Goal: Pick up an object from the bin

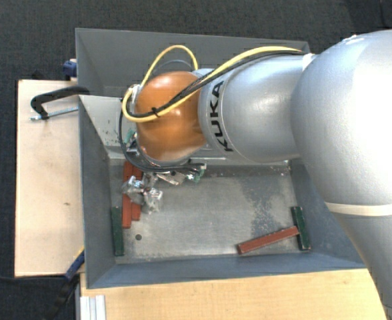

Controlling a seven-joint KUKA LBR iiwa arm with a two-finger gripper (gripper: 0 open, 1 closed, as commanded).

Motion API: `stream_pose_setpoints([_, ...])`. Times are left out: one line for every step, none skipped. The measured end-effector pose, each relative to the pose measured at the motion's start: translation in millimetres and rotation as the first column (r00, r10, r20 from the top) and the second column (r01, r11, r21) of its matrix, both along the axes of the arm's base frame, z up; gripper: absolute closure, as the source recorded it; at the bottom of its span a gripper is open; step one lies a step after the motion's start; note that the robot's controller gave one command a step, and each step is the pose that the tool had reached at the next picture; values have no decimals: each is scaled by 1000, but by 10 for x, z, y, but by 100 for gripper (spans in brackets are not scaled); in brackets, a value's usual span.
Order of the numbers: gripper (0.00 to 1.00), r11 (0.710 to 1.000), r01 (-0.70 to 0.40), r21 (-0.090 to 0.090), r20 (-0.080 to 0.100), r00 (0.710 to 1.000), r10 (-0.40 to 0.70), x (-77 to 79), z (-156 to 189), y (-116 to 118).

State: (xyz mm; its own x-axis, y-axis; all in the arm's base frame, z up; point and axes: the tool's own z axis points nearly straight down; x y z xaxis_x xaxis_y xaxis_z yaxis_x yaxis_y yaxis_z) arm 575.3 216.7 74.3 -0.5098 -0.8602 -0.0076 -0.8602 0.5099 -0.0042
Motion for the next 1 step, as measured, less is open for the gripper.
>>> stream_pose_setpoints([100,1000,0,0,0,1000,0,-1,-1,0])
